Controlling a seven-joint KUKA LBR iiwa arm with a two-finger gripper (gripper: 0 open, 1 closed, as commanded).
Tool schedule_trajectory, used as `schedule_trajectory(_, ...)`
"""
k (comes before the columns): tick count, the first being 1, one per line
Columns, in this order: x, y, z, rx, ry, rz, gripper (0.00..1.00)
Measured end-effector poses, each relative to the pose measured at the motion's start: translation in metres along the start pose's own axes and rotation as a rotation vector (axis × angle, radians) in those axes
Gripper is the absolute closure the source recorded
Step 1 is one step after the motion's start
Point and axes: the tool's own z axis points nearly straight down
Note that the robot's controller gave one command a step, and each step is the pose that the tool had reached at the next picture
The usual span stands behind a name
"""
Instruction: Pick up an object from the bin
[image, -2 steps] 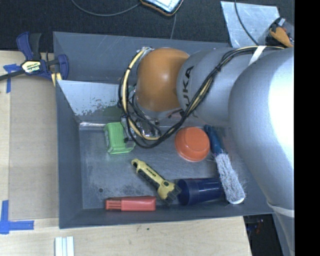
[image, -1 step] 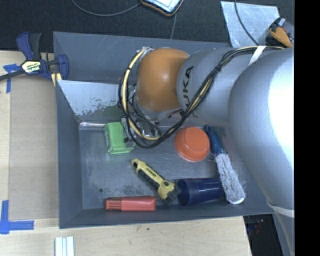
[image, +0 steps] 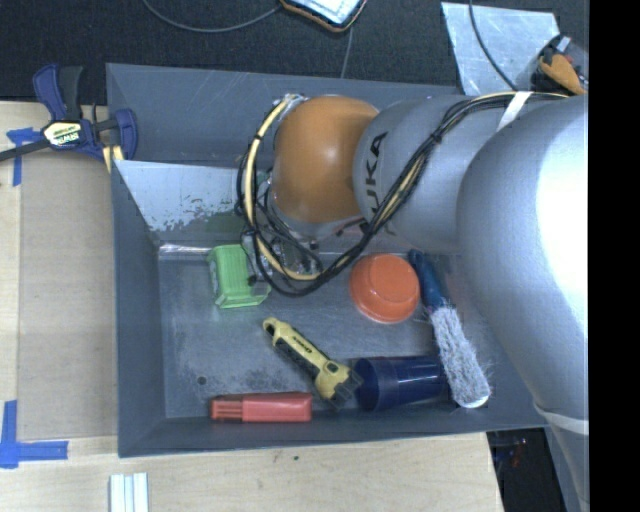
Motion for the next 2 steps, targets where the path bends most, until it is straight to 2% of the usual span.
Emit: schedule_trajectory(2, 0.0000, 0.0000, 0.0000, 0.000, 0.000, 0.000, 1.00)
